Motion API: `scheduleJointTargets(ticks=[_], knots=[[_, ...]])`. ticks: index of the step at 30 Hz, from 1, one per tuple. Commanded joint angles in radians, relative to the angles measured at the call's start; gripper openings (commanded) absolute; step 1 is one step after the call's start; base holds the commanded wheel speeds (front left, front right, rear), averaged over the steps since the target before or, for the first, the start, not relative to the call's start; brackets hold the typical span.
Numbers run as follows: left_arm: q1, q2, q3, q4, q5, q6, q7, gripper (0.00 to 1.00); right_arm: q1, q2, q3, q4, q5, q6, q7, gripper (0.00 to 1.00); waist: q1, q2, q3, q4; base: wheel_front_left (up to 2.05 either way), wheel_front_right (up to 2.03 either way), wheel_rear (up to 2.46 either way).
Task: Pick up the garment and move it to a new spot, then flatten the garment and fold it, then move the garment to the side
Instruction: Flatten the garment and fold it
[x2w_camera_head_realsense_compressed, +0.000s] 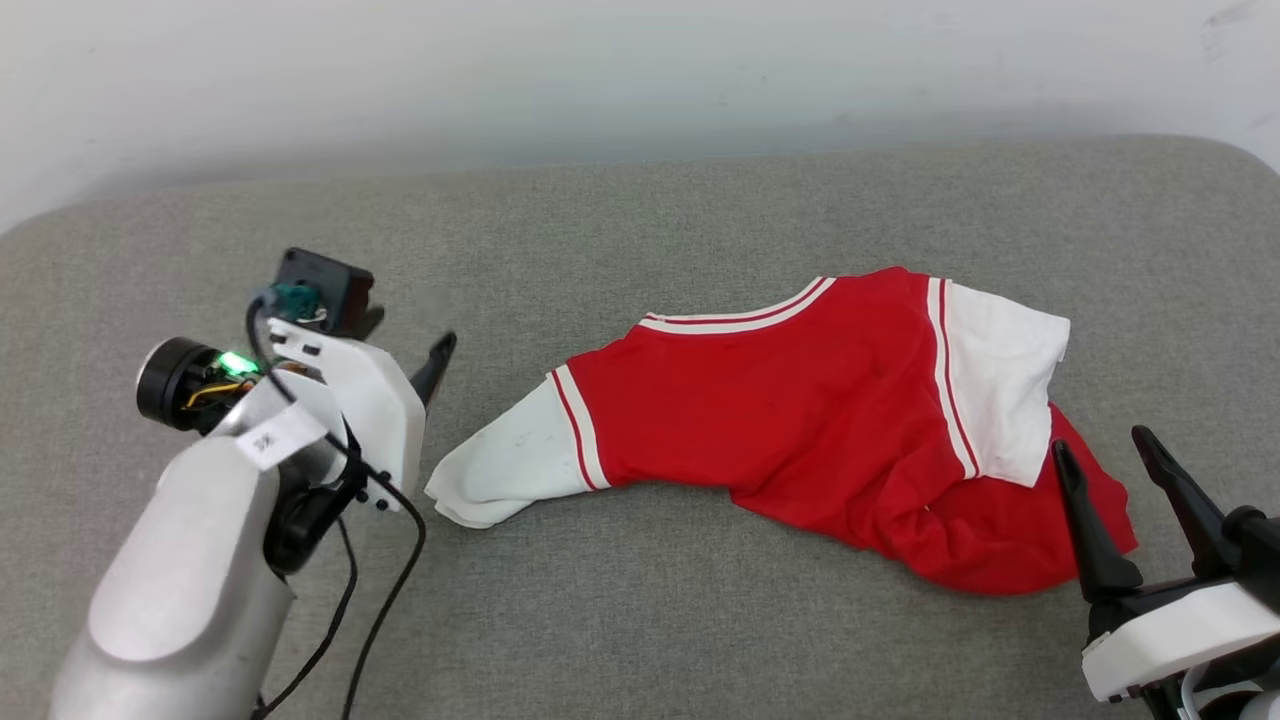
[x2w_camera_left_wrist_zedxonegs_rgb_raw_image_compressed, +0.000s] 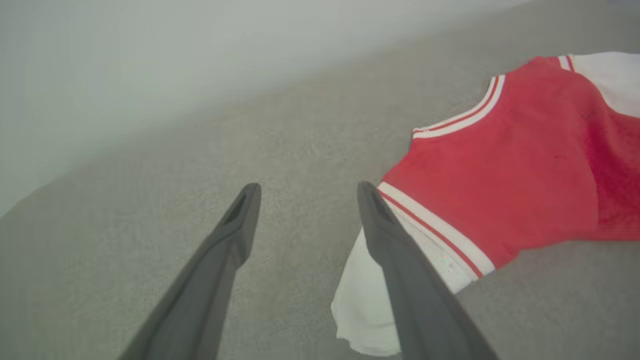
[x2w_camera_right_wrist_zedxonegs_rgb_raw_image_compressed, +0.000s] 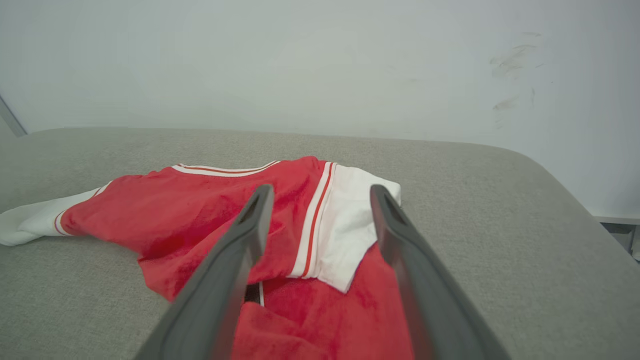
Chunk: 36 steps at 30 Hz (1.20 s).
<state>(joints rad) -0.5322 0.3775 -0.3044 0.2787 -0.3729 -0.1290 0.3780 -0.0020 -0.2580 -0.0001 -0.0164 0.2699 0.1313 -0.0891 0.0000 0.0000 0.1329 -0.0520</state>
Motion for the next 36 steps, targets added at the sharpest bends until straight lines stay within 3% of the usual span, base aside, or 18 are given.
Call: scheduleJointTargets(ticks=[1,5,9,14,23,24,25,30,36], knots=[[-0.015,0.021,-0.023,0.001,-0.031,0.000,0.044,1.00,0.007,0.003,-0.002,-0.006,-0.005,-0.001,0.001,1.00,0.0000,0.0000,0.003,-0.002,0.00,0.00,0.00],[-0.051,0.085,-0.130,0.008,-0.154,0.000,0.221,1.00,0.005,0.002,0.001,-0.009,-0.003,-0.001,0.010,1.00,0.0000,0.0000,0.013,-0.006,0.00,0.00,0.00],[-0.078,0.124,-0.208,0.030,-0.237,0.000,0.323,1.00,-0.011,-0.003,0.011,-0.009,0.002,-0.001,0.013,1.00,0.0000,0.0000,0.030,-0.014,0.00,0.00,0.00],[-0.105,0.145,-0.283,0.092,-0.284,0.000,0.368,1.00,-0.034,-0.010,0.027,-0.002,0.007,-0.001,0.007,1.00,0.0000,0.0000,0.063,-0.030,0.00,0.00,0.00],[-0.120,0.131,-0.389,0.250,-0.327,0.000,0.362,1.00,-0.066,-0.014,0.042,0.025,0.013,-0.001,-0.010,1.00,0.0000,0.0000,0.108,-0.057,0.00,0.00,0.00],[-0.119,0.131,-0.405,0.258,-0.333,0.000,0.355,0.43,-0.066,-0.014,0.043,0.029,0.013,-0.001,-0.012,1.00,0.0000,0.0000,0.109,-0.058,0.00,0.00,0.00],[-0.121,0.133,-0.414,0.263,-0.335,0.000,0.340,0.00,-0.067,-0.014,0.042,0.032,0.012,-0.001,-0.015,1.00,0.0000,0.0000,0.109,-0.058,0.00,0.00,0.00],[-0.132,0.170,-0.444,0.230,-0.343,0.000,0.241,0.00,-0.054,-0.007,0.035,0.043,0.009,-0.001,-0.018,1.00,0.0000,0.0000,0.091,-0.051,0.00,0.00,0.00],[-0.109,0.230,-0.396,0.102,-0.359,0.006,0.110,0.00,-0.026,0.006,0.021,0.044,0.003,-0.001,-0.019,1.00,0.0000,0.0000,0.058,-0.029,0.00,0.00,0.00]])
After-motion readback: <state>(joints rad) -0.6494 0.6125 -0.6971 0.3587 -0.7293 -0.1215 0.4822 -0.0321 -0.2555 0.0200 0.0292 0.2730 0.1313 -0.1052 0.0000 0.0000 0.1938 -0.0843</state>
